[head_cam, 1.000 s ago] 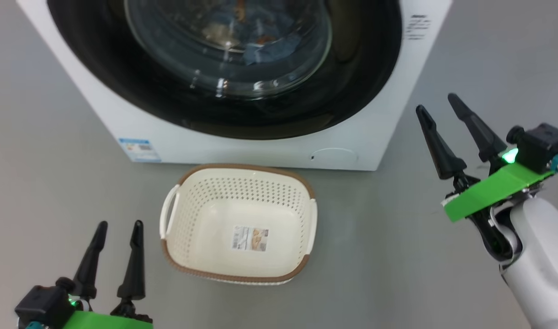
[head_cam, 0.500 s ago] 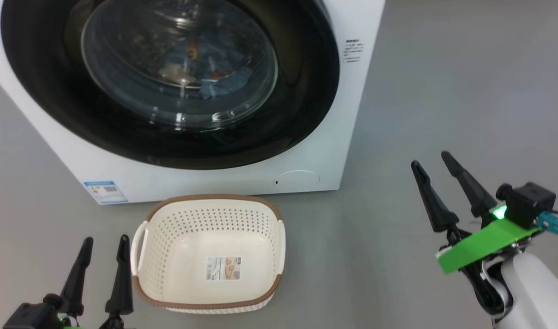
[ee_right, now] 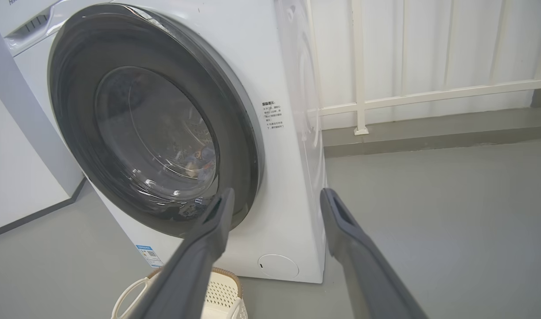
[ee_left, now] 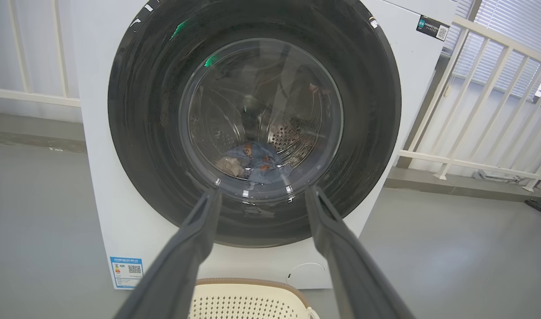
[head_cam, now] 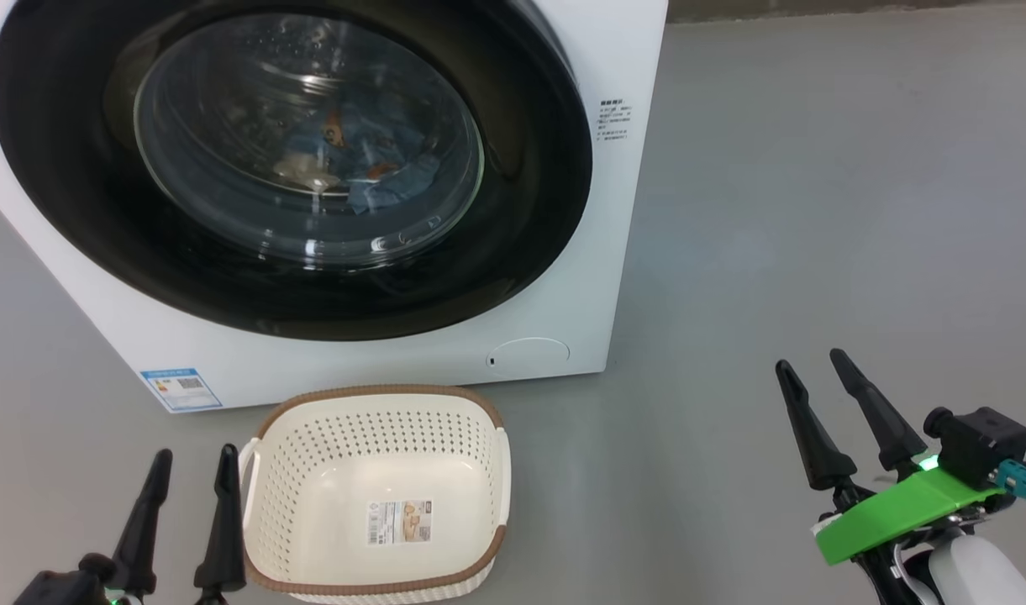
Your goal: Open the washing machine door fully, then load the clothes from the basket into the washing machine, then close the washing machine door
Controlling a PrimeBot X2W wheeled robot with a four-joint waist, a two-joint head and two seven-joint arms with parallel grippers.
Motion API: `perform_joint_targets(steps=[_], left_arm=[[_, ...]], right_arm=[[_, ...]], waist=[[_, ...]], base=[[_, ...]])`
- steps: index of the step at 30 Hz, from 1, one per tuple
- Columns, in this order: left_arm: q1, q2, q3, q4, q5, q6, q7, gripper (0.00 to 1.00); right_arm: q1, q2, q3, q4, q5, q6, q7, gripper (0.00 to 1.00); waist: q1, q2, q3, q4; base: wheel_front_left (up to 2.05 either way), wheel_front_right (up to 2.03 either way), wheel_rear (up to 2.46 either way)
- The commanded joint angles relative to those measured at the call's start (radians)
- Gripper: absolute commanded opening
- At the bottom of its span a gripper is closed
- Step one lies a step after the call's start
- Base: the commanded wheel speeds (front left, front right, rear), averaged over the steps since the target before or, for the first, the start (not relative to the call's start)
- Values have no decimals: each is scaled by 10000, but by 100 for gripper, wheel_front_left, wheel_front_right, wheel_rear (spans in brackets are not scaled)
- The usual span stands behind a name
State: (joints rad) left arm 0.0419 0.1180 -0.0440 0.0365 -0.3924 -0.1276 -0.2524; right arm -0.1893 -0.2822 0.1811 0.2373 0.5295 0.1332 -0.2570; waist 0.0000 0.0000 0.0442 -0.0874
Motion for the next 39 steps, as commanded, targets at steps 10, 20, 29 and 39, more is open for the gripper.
perform_joint_targets(steps=[10, 20, 29, 39], left_arm=[[103, 255, 337, -189, -90, -31, -93, 100], [152, 229, 370, -251, -81, -31, -93, 100], [176, 243, 389, -276, -57, -31, -93, 100], [175, 234, 391, -254, -105, -31, -93, 100]], right_arm=[[382, -39, -195, -203, -153, -25, -48, 100], [425, -66, -300, -176, -207, -25, -48, 100], [439, -45, -262, -152, -207, -25, -48, 100], [445, -41, -282, -163, -217, -25, -48, 100]], waist=[[0, 0, -285, 73], [0, 0, -307, 113], [0, 0, -277, 115], [0, 0, -229, 135]], base=[[0, 0, 0], [0, 0, 0], [0, 0, 0], [0, 0, 0]])
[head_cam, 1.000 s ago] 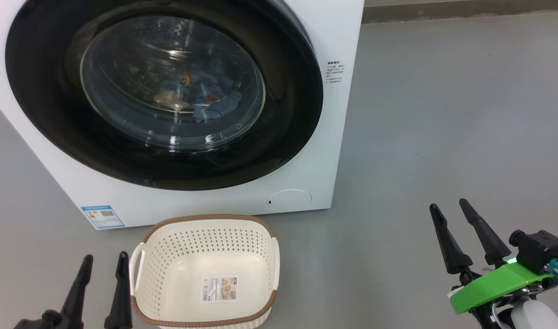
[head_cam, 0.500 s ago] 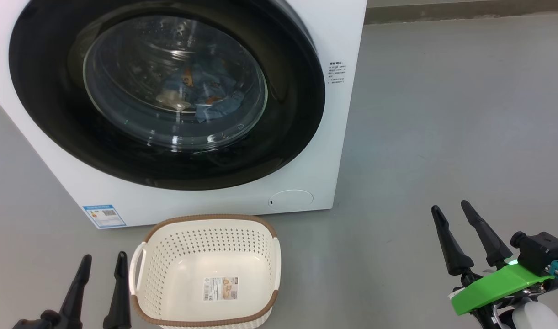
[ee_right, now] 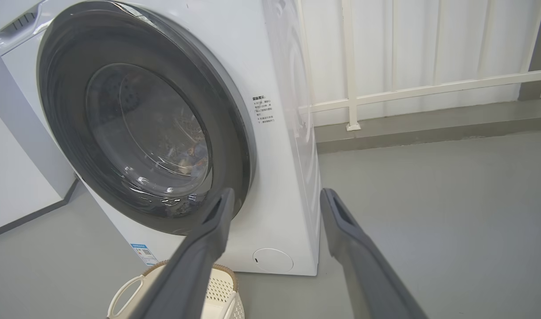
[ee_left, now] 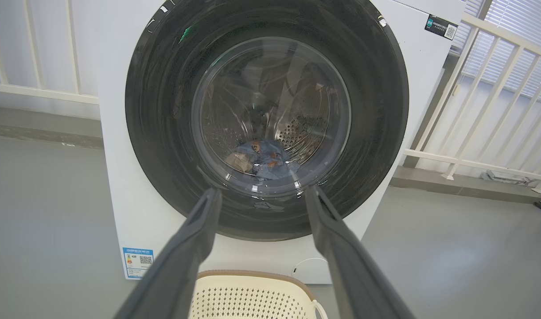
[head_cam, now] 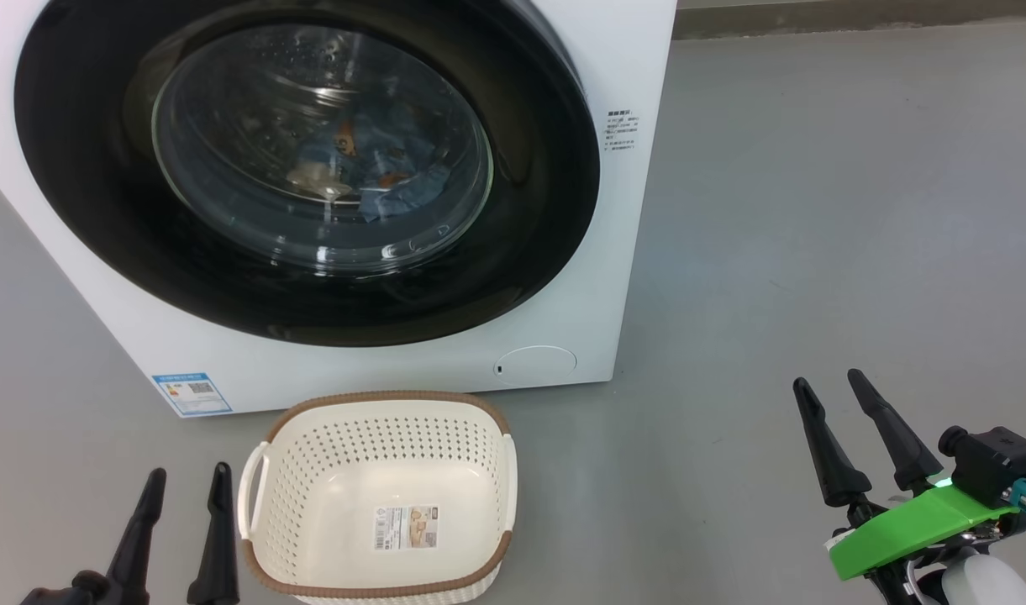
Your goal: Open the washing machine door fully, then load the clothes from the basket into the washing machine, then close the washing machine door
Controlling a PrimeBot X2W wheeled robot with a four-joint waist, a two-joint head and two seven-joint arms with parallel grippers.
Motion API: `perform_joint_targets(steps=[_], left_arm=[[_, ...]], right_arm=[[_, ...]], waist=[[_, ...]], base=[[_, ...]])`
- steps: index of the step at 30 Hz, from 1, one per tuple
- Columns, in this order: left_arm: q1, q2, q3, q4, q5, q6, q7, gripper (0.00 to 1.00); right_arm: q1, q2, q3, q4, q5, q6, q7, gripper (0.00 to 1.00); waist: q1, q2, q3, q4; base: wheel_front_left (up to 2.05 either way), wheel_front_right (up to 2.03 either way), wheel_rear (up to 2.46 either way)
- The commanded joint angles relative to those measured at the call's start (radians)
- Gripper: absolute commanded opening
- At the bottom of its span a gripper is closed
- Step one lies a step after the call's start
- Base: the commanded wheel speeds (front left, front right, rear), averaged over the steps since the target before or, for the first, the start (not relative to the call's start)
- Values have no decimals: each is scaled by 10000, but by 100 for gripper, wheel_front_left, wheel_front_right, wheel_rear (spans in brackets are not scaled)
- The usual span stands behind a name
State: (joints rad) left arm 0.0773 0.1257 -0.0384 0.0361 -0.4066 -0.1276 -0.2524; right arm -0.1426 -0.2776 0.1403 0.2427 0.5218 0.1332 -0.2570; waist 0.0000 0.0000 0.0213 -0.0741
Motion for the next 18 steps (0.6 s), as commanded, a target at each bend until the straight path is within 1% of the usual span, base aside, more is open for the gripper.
perform_joint_targets(steps=[1, 15, 16, 18], left_arm=[[-180, 158, 334, -251, 32, -31, -93, 100], [-199, 188, 295, -257, -181, -31, -93, 100], [1, -10, -27, 35, -132, 2, 4, 0], [25, -113, -67, 282, -132, 2, 46, 0]], right_arm=[[-19, -86, 120, -220, -145, -25, -48, 100], [-32, -65, 94, -226, -151, -25, -48, 100], [5, 10, 2, 31, -117, 0, 0, 0], [52, 100, 79, 278, -117, 0, 0, 0]], waist=[[0, 0, 4, 6], [0, 0, 57, 19], [0, 0, 58, 19], [0, 0, 58, 19]], base=[[0, 0, 0], [0, 0, 0], [0, 0, 0], [0, 0, 0]])
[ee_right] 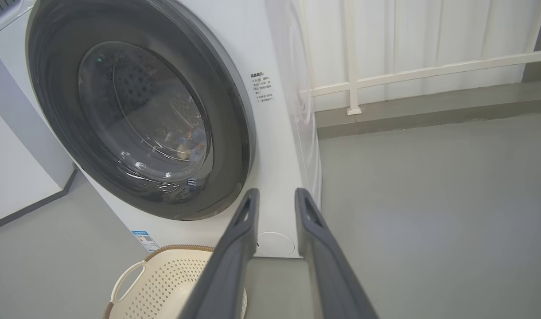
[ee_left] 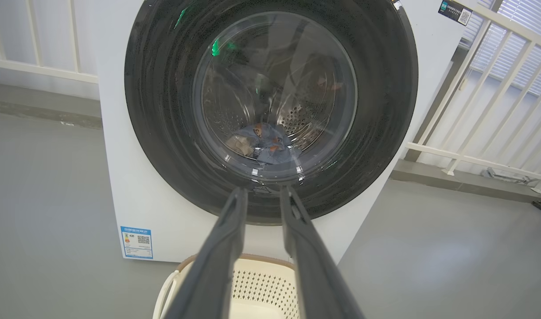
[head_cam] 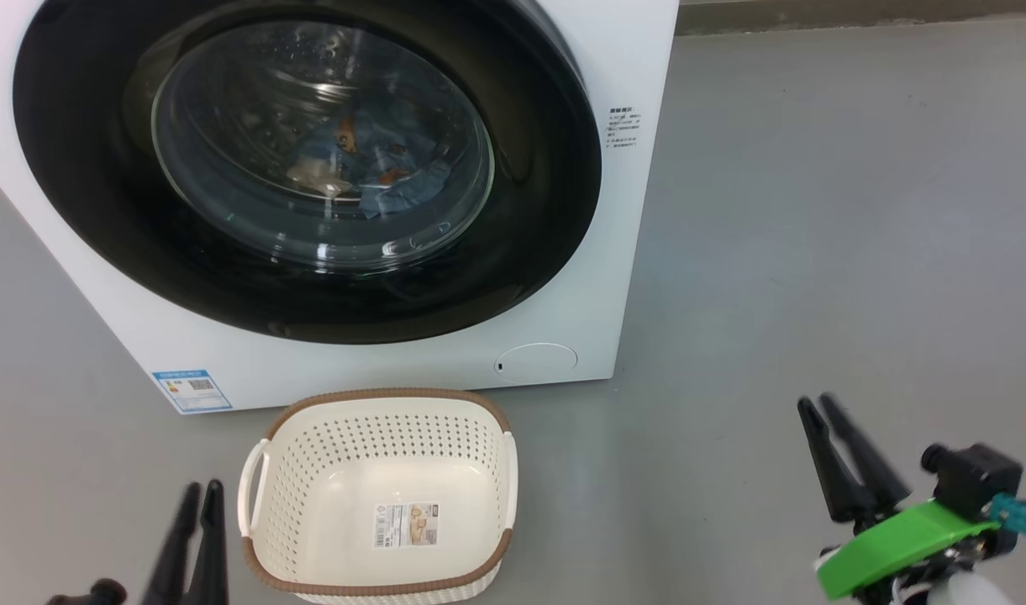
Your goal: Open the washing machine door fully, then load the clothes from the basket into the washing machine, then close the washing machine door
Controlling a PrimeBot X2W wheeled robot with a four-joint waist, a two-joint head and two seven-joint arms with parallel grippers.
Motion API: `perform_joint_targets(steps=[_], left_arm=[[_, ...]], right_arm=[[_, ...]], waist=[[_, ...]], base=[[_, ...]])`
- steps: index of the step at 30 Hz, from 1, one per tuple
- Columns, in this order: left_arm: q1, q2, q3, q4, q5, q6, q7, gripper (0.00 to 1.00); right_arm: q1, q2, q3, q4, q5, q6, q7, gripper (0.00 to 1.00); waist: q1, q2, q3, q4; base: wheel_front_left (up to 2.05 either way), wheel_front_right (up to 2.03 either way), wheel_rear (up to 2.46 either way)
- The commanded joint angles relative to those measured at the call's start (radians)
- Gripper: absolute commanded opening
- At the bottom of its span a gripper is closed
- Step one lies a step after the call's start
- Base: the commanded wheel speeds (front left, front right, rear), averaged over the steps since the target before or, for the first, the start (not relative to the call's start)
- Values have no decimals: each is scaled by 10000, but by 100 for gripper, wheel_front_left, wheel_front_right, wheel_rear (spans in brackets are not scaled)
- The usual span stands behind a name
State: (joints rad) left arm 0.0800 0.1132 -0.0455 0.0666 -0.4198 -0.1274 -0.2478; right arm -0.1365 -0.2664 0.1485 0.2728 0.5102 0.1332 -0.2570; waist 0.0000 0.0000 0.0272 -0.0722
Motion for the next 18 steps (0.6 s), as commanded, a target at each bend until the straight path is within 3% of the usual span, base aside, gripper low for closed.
perform_joint_targets(steps=[1, 8, 18], left_arm=[[5, -50, -25, 109, -3, 0, 2, 0], [-56, -104, 9, 229, -633, 11, 158, 0], [-222, -111, 94, 375, -1617, 14, 409, 0]], right_arm=[[56, 70, 13, 90, 3, 0, 3, 0], [140, 217, -93, 129, 573, -1, 177, 0], [141, 361, -282, 108, 1466, -3, 454, 0]], waist=[[0, 0, 0, 0], [18, 0, -30, 36], [1, 0, -34, 94]], base=[[0, 0, 0], [0, 0, 0], [0, 0, 0]])
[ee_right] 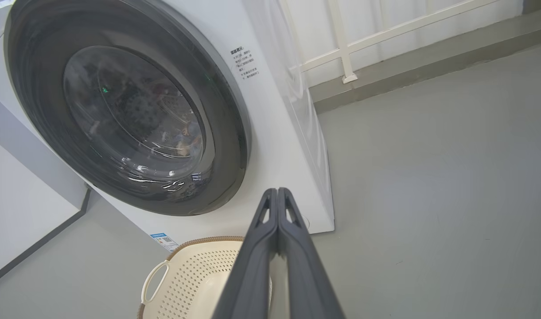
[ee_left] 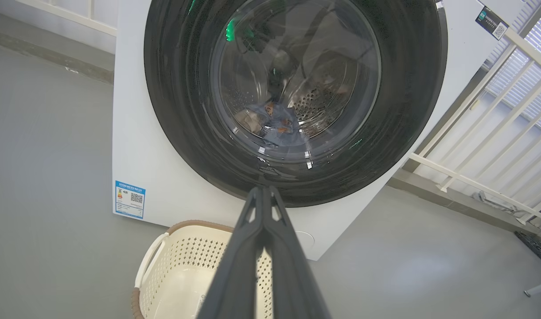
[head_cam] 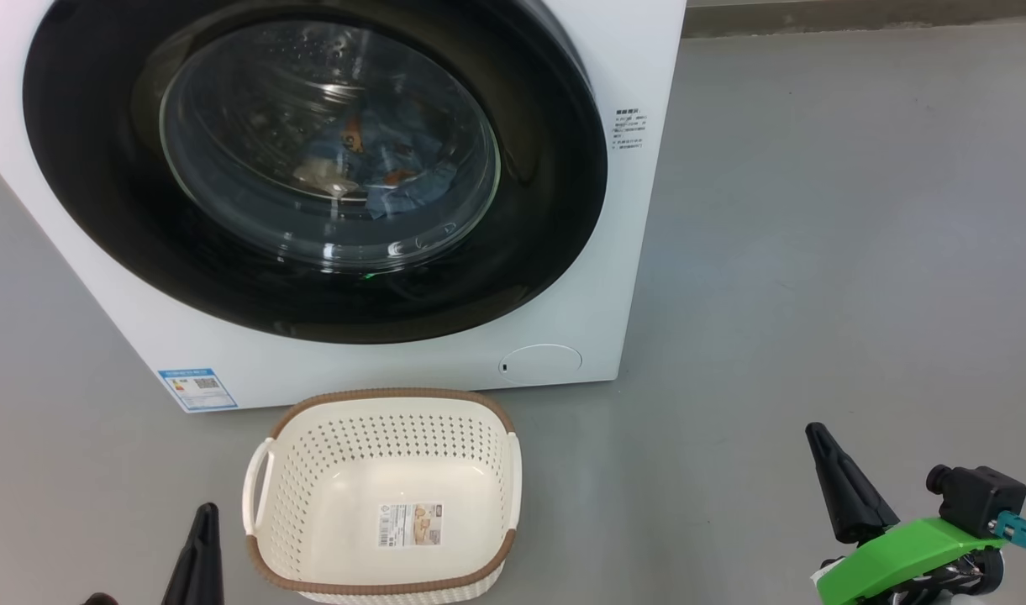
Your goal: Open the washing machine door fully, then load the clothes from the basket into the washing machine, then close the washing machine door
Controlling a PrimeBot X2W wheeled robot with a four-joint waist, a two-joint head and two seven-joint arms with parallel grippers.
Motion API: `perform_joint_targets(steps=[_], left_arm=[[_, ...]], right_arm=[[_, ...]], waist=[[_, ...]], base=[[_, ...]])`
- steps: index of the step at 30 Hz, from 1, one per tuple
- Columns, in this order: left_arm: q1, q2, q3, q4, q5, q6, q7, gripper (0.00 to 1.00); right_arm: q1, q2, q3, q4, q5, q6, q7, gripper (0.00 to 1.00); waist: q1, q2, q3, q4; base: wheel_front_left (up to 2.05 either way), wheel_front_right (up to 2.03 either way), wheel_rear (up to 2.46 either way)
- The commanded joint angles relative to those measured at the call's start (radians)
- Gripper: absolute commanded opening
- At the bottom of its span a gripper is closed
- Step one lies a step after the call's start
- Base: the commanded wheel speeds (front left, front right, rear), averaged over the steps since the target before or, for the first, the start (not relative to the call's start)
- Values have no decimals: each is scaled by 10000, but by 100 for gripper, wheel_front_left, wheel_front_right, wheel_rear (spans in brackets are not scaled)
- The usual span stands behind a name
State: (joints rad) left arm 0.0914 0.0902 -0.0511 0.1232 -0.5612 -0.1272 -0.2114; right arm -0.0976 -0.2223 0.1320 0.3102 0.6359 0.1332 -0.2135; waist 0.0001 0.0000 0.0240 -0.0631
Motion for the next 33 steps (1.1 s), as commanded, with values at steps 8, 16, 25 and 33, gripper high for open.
perform_joint_targets(steps=[8, 16, 25, 33], left_arm=[[-466, 110, 221, -72, -992, 6, 251, 0], [-593, 98, 296, 43, -1781, 0, 459, 0], [-734, 82, 383, 168, -2660, -6, 694, 0], [-858, 66, 463, 278, -3438, -10, 905, 0]], right_arm=[[-242, 39, -272, -290, 924, -5, 243, 0], [-234, 159, -428, -315, 1641, -6, 470, 0], [-225, 296, -606, -344, 2440, -8, 725, 0], [-217, 418, -765, -370, 3148, -10, 953, 0]], waist=[[-1, 0, -18, 50], [-1, 0, -35, 96], [-1, 0, -54, 148], [-1, 0, -71, 194]], base=[[0, 0, 0], [0, 0, 0], [0, 0, 0], [0, 0, 0]])
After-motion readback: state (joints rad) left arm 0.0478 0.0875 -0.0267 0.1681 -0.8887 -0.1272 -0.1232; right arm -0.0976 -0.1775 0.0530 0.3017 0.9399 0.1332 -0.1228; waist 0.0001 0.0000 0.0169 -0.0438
